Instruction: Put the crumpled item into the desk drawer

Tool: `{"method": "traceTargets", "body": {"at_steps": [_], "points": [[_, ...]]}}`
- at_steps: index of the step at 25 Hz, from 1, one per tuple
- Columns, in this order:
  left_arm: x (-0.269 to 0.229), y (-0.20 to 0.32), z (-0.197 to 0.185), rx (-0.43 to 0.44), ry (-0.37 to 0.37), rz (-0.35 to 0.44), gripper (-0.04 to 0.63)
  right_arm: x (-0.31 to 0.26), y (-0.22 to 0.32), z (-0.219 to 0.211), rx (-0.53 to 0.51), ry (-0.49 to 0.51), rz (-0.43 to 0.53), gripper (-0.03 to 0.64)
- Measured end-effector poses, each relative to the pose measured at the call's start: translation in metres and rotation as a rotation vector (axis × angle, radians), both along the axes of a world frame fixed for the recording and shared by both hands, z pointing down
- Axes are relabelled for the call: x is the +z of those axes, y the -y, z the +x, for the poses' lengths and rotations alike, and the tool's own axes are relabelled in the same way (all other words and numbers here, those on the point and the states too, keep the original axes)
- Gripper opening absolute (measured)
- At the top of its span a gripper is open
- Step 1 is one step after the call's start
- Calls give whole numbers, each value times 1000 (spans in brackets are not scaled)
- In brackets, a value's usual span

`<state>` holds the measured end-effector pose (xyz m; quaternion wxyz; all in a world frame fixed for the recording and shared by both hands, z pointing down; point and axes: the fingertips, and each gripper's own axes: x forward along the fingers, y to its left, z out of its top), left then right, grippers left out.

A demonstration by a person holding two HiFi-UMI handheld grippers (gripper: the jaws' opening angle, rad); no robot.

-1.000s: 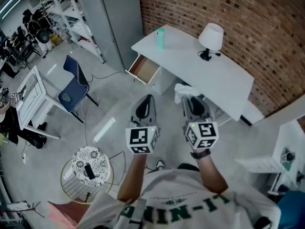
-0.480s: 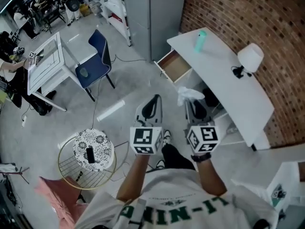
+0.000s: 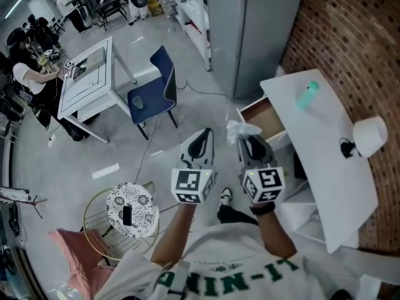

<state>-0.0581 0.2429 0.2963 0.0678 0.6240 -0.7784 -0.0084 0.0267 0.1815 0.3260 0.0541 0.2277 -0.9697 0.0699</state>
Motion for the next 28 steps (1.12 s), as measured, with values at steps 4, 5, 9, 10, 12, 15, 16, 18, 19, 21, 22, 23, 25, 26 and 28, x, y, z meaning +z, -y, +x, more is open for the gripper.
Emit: {"method": "traceTargets", "body": {"at_steps": [4,5,9,10,12,15,16,18,19,21,22,23,25,26,28], "points": [[3,70,-34,-9,17,20,0,-4,66,-35,-15,14,22,72],[5,86,-37,-7,20,17,0,-1,84,-38,-6,14,13,72],[15,138,-48,19,23,-19,0,13,146,-43,54,7,-38,72],[19,148,-50,27,21,-27,0,17,156,-43,66,-1,-42,72],[25,168,-54,43,15,-35,0,25,172,-44,80,-19,-49,72],[33,199,-53,87,6,-43,0,38,195,-39,120,-47,-75,72],[37,210,-51,108,3,-49,0,43,204,-35,140,-55,-85,72],[46,231,-46,155,-3,-63,1,53,220,-28,183,-70,-103,72],[51,241,-43,179,-5,-71,0,59,228,-24,205,-78,-113,72],[63,263,-41,225,-6,-84,0,72,246,-19,249,-95,-131,72],[68,274,-40,248,-6,-89,1,78,255,-18,272,-101,-140,72],[74,286,-40,273,-8,-95,0,84,264,-17,295,-107,-152,72],[86,305,-36,325,-19,-112,0,97,277,-12,344,-117,-189,72],[93,315,-34,350,-24,-122,0,104,283,-10,365,-123,-205,72],[106,333,-33,394,-21,-143,0,116,293,-8,398,-143,-226,72]]}}
